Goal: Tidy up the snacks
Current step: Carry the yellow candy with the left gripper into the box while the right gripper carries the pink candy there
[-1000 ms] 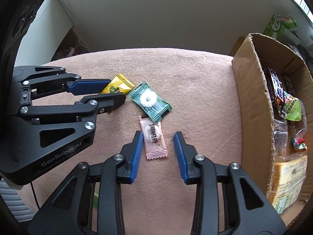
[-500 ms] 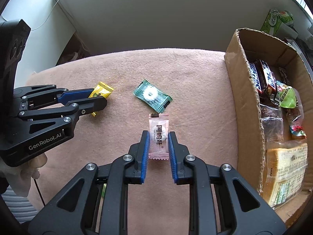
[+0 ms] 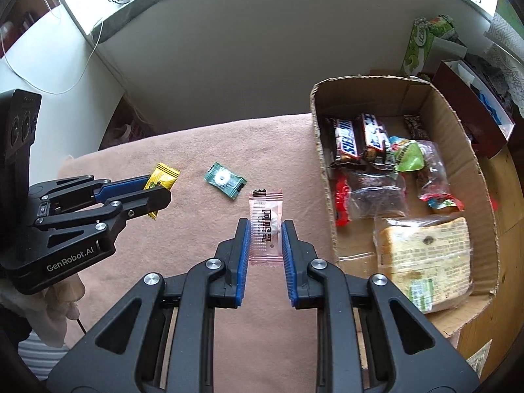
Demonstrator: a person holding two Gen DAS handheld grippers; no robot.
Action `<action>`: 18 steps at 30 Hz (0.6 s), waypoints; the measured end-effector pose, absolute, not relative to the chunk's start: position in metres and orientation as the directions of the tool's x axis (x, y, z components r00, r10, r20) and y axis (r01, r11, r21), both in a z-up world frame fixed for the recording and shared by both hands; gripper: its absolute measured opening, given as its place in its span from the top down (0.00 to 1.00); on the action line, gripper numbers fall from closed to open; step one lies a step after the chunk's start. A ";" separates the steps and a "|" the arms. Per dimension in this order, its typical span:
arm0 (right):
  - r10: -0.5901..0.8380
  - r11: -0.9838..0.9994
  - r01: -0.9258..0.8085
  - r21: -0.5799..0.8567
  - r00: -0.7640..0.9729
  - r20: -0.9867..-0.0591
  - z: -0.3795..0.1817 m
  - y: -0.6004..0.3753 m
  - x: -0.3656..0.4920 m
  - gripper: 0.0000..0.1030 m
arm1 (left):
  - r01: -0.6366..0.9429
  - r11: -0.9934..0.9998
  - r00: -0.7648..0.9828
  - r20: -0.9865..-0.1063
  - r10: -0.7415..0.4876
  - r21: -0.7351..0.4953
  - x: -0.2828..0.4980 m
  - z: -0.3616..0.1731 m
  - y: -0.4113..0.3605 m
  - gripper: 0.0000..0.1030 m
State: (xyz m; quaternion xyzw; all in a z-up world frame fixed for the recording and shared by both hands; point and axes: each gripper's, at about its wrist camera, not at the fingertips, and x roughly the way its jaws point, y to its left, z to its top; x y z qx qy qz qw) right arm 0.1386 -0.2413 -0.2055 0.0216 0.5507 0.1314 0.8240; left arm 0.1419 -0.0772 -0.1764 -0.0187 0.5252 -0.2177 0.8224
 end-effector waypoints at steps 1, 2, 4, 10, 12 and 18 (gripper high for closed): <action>0.237 0.967 -0.181 0.181 0.365 -0.900 -0.201 -0.248 0.137 0.81 | 0.347 0.900 0.355 -0.851 -0.387 -0.265 0.141 -0.173 -0.084 0.81; 0.233 0.969 -0.166 0.183 0.372 -0.899 -0.197 -0.257 0.134 0.81 | 0.354 0.895 0.356 -0.846 -0.397 -0.271 0.140 -0.170 -0.090 0.81; 0.225 0.973 -0.136 0.186 0.384 -0.895 -0.189 -0.275 0.127 0.81 | 0.368 0.886 0.353 -0.839 -0.414 -0.282 0.138 -0.165 -0.103 0.81; 0.187 0.982 -0.054 0.181 0.406 -0.894 -0.178 -0.318 0.115 0.81 | 0.402 0.857 0.334 -0.820 -0.464 -0.321 0.127 -0.157 -0.138 0.81; 0.171 0.984 -0.030 0.175 0.413 -0.894 -0.174 -0.334 0.110 0.81 | 0.415 0.847 0.326 -0.816 -0.478 -0.331 0.126 -0.156 -0.152 0.81; 0.136 0.986 0.026 0.162 0.424 -0.895 -0.174 -0.367 0.104 0.81 | 0.457 0.822 0.300 -0.811 -0.503 -0.341 0.123 -0.155 -0.194 0.81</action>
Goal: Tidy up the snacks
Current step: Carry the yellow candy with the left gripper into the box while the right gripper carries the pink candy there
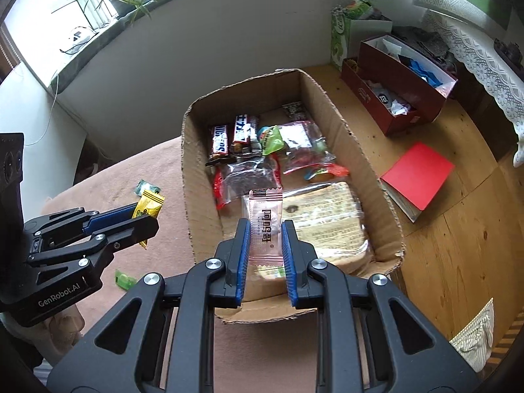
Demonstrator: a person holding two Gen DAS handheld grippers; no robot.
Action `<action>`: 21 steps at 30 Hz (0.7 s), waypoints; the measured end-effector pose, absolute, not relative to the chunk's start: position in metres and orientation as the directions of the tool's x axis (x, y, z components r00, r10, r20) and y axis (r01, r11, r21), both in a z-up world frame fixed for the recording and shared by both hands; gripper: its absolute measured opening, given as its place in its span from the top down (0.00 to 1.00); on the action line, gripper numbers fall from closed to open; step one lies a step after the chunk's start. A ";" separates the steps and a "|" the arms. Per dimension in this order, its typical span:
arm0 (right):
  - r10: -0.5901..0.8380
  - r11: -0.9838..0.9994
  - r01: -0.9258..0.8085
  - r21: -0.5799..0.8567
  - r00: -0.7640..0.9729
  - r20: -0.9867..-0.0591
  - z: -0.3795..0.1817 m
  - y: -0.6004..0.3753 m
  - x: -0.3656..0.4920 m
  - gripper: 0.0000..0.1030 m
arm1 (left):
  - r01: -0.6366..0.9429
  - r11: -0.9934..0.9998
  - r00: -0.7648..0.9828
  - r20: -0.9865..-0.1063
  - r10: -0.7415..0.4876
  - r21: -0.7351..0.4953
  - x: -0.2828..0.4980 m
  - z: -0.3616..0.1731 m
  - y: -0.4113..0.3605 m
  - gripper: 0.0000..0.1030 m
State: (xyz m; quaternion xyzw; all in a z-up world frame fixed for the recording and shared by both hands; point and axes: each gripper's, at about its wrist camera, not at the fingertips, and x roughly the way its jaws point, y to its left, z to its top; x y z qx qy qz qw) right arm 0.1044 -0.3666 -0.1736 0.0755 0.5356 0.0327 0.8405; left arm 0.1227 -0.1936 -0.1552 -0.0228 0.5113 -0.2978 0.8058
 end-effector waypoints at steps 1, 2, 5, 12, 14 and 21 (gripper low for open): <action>0.132 0.986 0.033 0.161 0.425 -0.896 -0.174 -0.371 0.104 0.81 | 0.463 0.818 0.294 -0.811 -0.506 -0.342 0.122 -0.155 -0.200 0.81; 0.131 0.986 0.039 0.162 0.425 -0.896 -0.174 -0.374 0.103 0.81 | 0.471 0.813 0.288 -0.812 -0.508 -0.342 0.122 -0.156 -0.206 0.81; 0.126 0.985 0.057 0.165 0.426 -0.896 -0.176 -0.384 0.101 0.81 | 0.489 0.804 0.275 -0.814 -0.511 -0.339 0.120 -0.158 -0.222 0.81; 0.129 0.981 0.079 0.179 0.426 -0.895 -0.182 -0.398 0.102 0.80 | 0.523 0.787 0.259 -0.819 -0.511 -0.326 0.117 -0.158 -0.251 0.81; 0.127 0.981 0.080 0.178 0.426 -0.896 -0.183 -0.400 0.102 0.80 | 0.530 0.786 0.260 -0.821 -0.508 -0.318 0.117 -0.158 -0.256 0.81; 0.123 0.982 0.076 0.173 0.433 -0.893 -0.184 -0.402 0.102 0.80 | 0.532 0.791 0.268 -0.826 -0.497 -0.303 0.119 -0.158 -0.262 0.79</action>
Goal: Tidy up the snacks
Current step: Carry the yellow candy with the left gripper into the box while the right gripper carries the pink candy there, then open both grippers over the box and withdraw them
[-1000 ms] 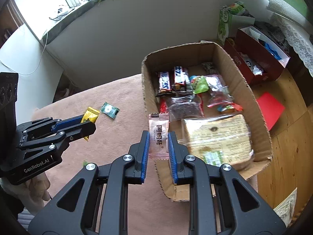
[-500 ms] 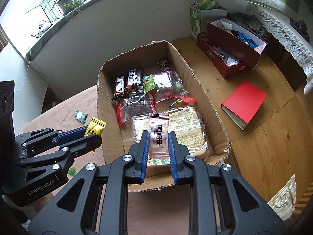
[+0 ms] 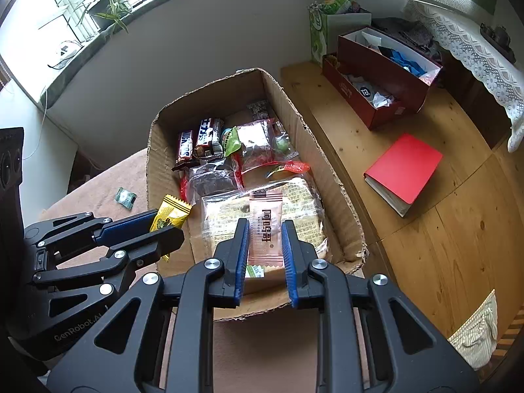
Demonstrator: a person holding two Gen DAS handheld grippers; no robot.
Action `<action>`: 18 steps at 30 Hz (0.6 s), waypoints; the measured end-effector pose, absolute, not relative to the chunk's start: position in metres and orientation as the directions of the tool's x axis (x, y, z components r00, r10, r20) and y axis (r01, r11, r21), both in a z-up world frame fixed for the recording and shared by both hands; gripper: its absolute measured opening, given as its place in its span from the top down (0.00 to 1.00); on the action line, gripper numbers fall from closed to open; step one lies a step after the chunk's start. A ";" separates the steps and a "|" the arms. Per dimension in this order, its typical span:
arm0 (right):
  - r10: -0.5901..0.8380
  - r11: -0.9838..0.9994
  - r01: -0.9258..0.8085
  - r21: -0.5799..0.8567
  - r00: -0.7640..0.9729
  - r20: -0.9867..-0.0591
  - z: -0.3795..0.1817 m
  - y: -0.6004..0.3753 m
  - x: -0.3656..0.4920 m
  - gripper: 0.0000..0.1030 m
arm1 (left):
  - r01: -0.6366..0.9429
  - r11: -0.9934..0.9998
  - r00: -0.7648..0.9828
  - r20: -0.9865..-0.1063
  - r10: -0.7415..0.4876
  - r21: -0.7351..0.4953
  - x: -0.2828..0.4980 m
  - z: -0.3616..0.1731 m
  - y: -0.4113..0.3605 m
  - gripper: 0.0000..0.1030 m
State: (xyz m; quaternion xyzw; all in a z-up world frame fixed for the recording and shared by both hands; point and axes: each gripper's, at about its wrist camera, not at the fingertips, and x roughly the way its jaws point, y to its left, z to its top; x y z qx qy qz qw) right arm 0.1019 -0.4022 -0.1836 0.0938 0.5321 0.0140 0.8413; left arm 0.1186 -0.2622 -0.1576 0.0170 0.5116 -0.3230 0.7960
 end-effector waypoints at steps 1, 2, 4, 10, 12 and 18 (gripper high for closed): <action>0.122 0.982 0.077 0.172 0.434 -0.893 -0.183 -0.402 0.102 0.80 | 0.530 0.793 0.269 -0.827 -0.493 -0.301 0.119 -0.158 -0.262 0.79; 0.121 0.982 0.077 0.171 0.435 -0.892 -0.183 -0.403 0.102 0.76 | 0.528 0.796 0.270 -0.830 -0.489 -0.297 0.119 -0.158 -0.263 0.78; 0.112 0.983 0.081 0.164 0.442 -0.890 -0.182 -0.403 0.101 0.61 | 0.527 0.797 0.267 -0.833 -0.485 -0.295 0.119 -0.159 -0.263 0.77; 0.096 0.983 0.097 0.156 0.454 -0.886 -0.177 -0.408 0.097 0.48 | 0.520 0.807 0.283 -0.835 -0.473 -0.281 0.118 -0.157 -0.261 0.70; 0.088 0.984 0.101 0.150 0.456 -0.886 -0.176 -0.408 0.095 0.44 | 0.516 0.809 0.286 -0.833 -0.473 -0.282 0.117 -0.156 -0.259 0.70; 0.086 0.982 0.107 0.154 0.472 -0.878 -0.167 -0.406 0.091 0.39 | 0.518 0.811 0.299 -0.831 -0.469 -0.272 0.113 -0.149 -0.253 0.70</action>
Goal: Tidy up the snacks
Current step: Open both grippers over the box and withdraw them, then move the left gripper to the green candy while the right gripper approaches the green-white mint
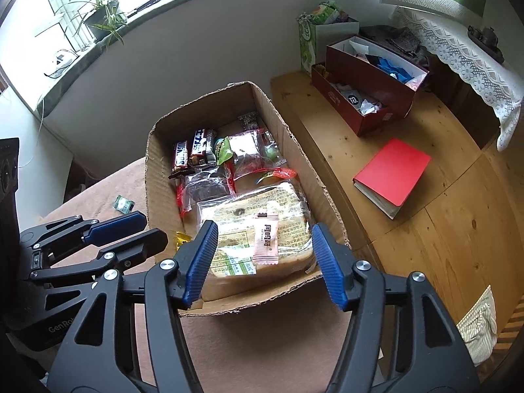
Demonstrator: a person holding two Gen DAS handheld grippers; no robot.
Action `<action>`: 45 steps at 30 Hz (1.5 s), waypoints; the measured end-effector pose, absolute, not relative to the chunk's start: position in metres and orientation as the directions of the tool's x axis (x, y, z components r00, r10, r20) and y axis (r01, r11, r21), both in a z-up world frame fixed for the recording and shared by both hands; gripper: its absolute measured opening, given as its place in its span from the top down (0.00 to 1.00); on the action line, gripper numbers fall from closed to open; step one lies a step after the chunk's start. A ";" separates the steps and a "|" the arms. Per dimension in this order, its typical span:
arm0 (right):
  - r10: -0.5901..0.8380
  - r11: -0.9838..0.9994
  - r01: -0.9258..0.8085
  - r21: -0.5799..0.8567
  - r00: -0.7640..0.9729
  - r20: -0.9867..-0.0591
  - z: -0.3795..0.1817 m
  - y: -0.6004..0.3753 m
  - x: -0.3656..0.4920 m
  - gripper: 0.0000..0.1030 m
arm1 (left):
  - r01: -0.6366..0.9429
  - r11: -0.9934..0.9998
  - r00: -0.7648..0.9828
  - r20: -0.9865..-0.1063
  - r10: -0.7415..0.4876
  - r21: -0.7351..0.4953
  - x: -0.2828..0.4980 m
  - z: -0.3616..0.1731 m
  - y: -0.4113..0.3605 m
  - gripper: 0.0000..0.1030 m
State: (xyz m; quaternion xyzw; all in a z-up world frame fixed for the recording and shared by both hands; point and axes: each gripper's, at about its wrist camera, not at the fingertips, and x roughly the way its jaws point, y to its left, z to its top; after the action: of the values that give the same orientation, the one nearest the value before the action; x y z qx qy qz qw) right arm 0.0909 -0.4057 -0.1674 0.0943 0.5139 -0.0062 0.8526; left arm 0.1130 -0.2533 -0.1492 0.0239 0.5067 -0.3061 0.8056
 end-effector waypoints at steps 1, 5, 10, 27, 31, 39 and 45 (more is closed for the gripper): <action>0.087 0.982 0.107 0.155 0.473 -0.877 -0.166 -0.404 0.091 0.39 | 0.516 0.812 0.301 -0.830 -0.469 -0.272 0.112 -0.148 -0.252 0.70; 0.094 0.982 0.097 0.159 0.478 -0.874 -0.160 -0.396 0.090 0.39 | 0.507 0.818 0.312 -0.827 -0.467 -0.271 0.109 -0.142 -0.241 0.70; 0.120 0.982 0.069 0.174 0.481 -0.868 -0.154 -0.379 0.088 0.39 | 0.487 0.830 0.328 -0.824 -0.461 -0.271 0.105 -0.136 -0.218 0.70; 0.241 0.969 -0.062 0.239 0.450 -0.860 -0.152 -0.301 0.083 0.39 | 0.283 0.915 0.338 -0.863 -0.374 -0.286 0.076 -0.154 -0.063 0.70; 0.261 0.965 -0.085 0.248 0.422 -0.868 -0.162 -0.283 0.083 0.39 | 0.297 0.918 0.303 -0.886 -0.352 -0.263 0.059 -0.171 -0.055 0.70; 0.293 0.956 -0.141 0.259 0.366 -0.883 -0.181 -0.256 0.088 0.39 | 0.345 0.905 0.229 -0.913 -0.338 -0.249 0.038 -0.209 -0.069 0.70; 0.319 0.944 -0.201 0.263 0.340 -0.885 -0.188 -0.234 0.103 0.39 | 0.243 0.885 0.168 -0.882 -0.441 -0.396 0.032 -0.224 -0.068 0.70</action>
State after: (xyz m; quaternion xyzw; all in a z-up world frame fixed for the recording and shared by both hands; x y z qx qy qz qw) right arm 0.1030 -0.2343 -0.1880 0.0533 0.5519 0.1592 0.8168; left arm 0.0323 -0.0676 -0.2245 -0.0816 0.6044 -0.2250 0.7598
